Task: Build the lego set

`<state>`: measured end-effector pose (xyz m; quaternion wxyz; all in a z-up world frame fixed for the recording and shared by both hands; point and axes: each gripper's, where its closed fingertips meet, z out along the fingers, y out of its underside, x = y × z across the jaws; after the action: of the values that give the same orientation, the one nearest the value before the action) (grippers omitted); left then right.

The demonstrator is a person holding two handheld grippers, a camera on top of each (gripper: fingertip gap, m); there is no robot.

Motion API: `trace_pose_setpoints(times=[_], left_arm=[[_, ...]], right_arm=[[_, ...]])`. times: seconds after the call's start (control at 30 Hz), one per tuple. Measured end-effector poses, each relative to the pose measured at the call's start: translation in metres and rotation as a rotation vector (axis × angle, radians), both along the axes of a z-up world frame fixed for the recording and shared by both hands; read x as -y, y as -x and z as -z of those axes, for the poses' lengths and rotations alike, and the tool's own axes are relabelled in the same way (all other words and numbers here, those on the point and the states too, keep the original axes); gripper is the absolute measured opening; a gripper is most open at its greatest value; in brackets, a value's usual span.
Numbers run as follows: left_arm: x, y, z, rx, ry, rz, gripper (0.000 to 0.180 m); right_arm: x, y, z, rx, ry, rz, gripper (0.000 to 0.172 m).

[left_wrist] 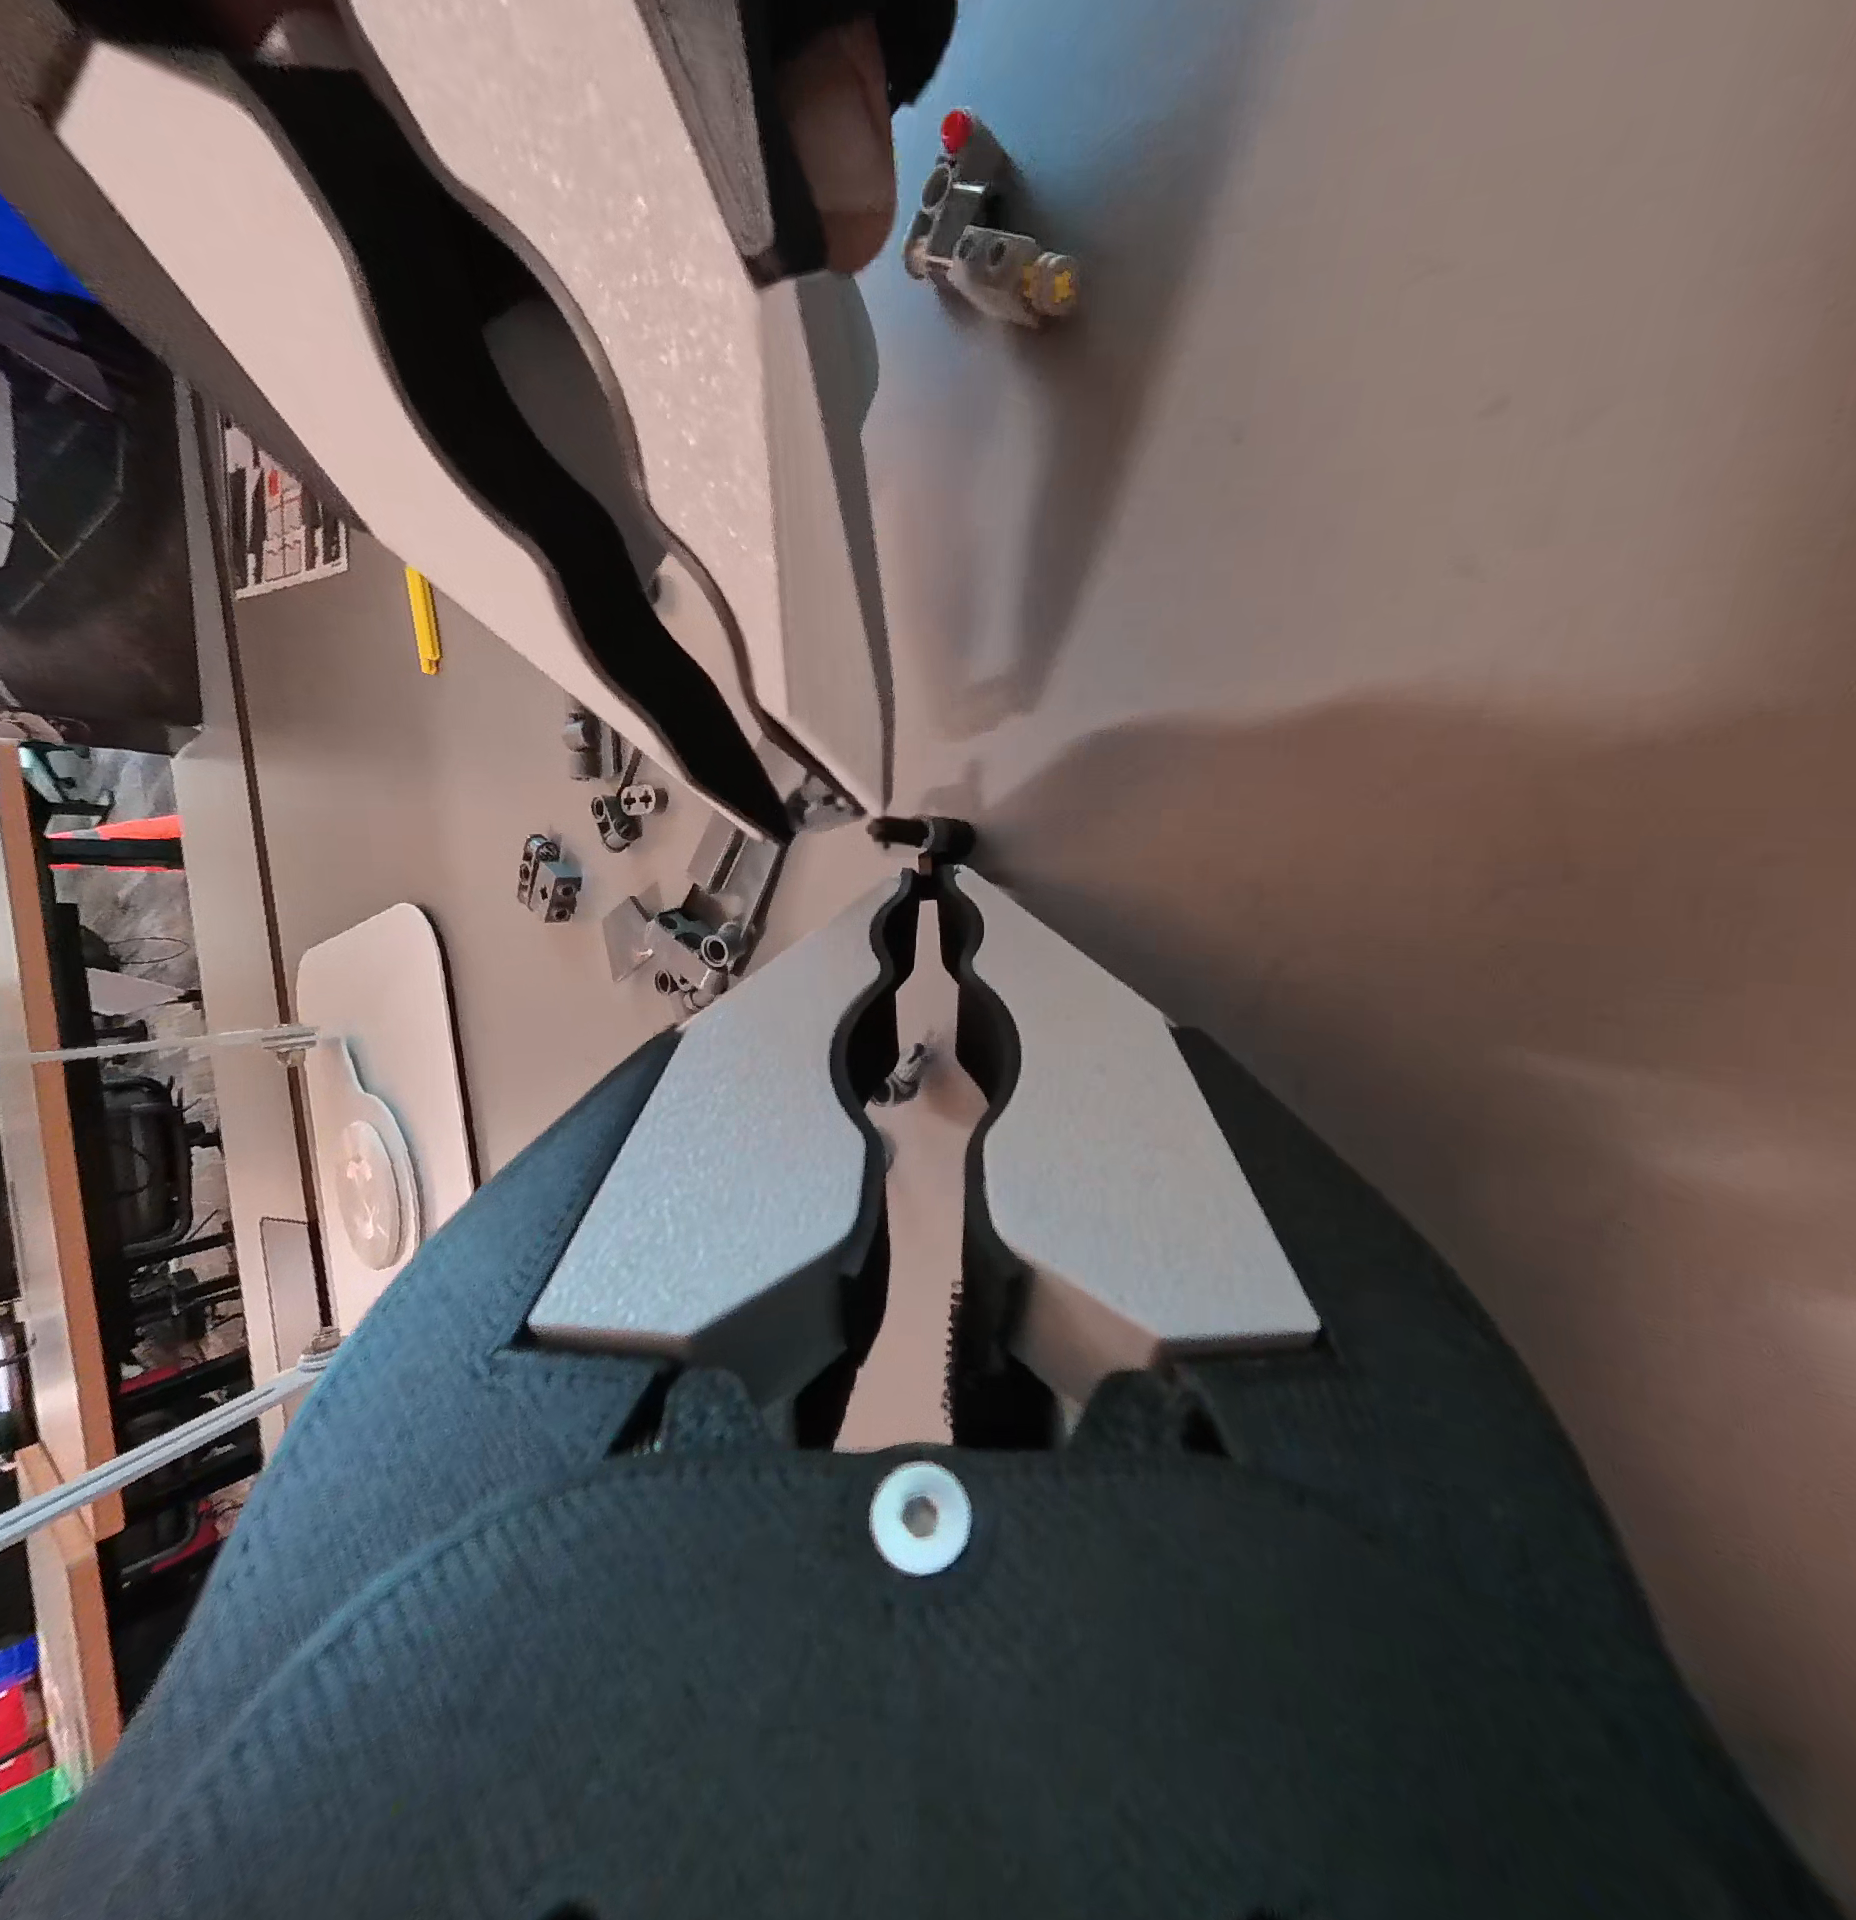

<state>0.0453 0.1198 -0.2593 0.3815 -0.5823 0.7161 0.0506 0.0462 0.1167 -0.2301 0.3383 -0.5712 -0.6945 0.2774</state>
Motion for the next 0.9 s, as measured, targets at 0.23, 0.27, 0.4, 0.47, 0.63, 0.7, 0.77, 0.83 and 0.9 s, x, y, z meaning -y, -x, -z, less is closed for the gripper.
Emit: trace_pose_setpoints(times=[0.23, 0.27, 0.4, 0.47, 0.63, 0.7, 0.77, 0.83, 0.9], left_arm=[[0.003, 0.0, -0.003, 0.022, 0.011, -0.002, 0.002], [0.003, 0.0, -0.003, 0.021, 0.012, -0.001, 0.002], [0.004, 0.0, 0.0, 0.018, 0.006, 0.005, 0.002], [0.004, 0.0, 0.0, 0.026, 0.007, 0.005, 0.002], [0.002, 0.007, -0.013, 0.048, -0.015, 0.001, 0.004], [-0.001, 0.01, -0.019, 0.072, -0.021, 0.0, 0.004], [-0.002, 0.01, -0.022, 0.095, -0.018, 0.014, 0.004], [-0.001, 0.008, -0.021, 0.11, -0.015, 0.044, 0.005], [0.0, 0.005, -0.022, 0.126, -0.036, 0.078, 0.005]], right_arm=[[0.0, 0.0, 0.001, 0.019, 0.007, 0.009, 0.012], [-0.001, 0.0, 0.002, 0.025, 0.007, 0.01, 0.012], [-0.002, -0.001, 0.001, 0.023, 0.02, 0.012, 0.012], [-0.002, -0.001, 0.001, 0.022, 0.026, 0.01, 0.012], [0.002, 0.002, 0.002, 0.033, 0.036, 0.009, 0.011], [0.0, 0.003, 0.001, 0.037, 0.037, 0.029, 0.011], [-0.001, 0.004, 0.0, 0.03, 0.045, 0.047, 0.012], [-0.001, 0.005, 0.0, 0.032, 0.052, 0.057, 0.012], [0.0, 0.006, 0.001, 0.032, 0.059, 0.054, 0.011]])
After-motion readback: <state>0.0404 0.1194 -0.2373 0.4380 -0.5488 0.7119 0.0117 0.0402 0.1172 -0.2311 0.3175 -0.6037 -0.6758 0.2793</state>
